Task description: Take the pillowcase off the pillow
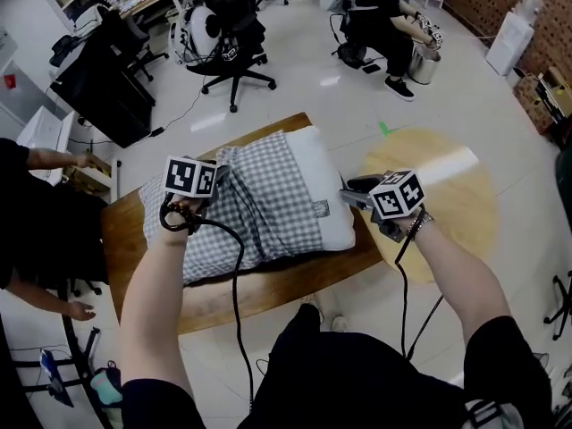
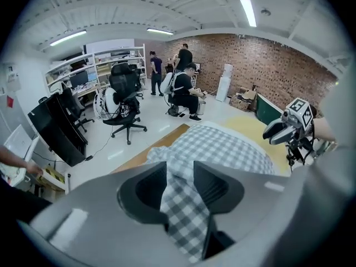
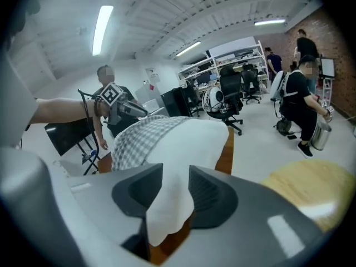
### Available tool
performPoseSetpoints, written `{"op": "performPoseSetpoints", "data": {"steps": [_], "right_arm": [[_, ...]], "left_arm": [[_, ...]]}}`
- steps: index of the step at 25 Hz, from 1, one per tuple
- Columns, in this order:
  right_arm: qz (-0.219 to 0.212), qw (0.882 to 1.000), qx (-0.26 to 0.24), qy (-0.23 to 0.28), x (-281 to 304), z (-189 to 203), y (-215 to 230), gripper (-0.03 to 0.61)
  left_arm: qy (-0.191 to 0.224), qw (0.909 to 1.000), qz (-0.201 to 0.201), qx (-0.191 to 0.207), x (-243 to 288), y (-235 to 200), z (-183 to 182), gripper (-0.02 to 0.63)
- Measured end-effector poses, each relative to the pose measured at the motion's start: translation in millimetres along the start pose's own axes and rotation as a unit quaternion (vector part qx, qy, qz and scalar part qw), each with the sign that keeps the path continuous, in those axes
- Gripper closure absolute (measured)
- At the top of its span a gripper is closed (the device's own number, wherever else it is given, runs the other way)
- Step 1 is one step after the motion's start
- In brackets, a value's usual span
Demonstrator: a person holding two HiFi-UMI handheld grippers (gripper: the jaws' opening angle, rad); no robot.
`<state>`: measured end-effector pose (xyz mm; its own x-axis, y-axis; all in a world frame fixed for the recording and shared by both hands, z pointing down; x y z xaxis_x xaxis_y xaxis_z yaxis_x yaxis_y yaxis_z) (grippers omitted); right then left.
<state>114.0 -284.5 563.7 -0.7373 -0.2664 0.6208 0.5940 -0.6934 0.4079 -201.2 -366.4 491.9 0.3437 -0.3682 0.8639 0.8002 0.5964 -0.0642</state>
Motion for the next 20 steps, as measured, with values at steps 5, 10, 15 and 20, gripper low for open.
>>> {"op": "performPoseSetpoints", "data": {"steps": [5,10,15,20], "right_arm": [[-0.005,0.998,-0.056,-0.016,-5.8,27.2,-19.6,0.407],[0.015,0.991,-0.126,-0.035,-6.4,51.0,-37.6,0.362],[0.047,0.981,-0.180,-0.059,8.6,58.3,-48.3,0.314],[0.084,0.968,-0.224,-0.073,18.3,82.8,-46.0,0.276]], "left_arm": [[0.038,0.9988,-0.003,-0.031,-14.9,44.8,30.3,0.459],[0.073,0.9952,0.000,-0.065,-21.7,87.1,68.6,0.459],[0.109,0.9887,0.009,-0.102,-21.0,114.9,104.2,0.449],[0.126,0.9803,0.008,-0.151,7.7,159.1,151.7,0.424]]}}
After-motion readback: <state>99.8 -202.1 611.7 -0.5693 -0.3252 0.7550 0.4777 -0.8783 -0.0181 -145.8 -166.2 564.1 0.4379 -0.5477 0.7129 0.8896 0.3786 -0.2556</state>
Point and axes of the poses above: the fingertips, and each gripper's own axes: x forward along the fingers, y to its right, z out of its underside, the point moved 5 cm from there along -x, backward along the fingers, and after that the axes turned 11 degrees about -y, right-handed, at the moved point
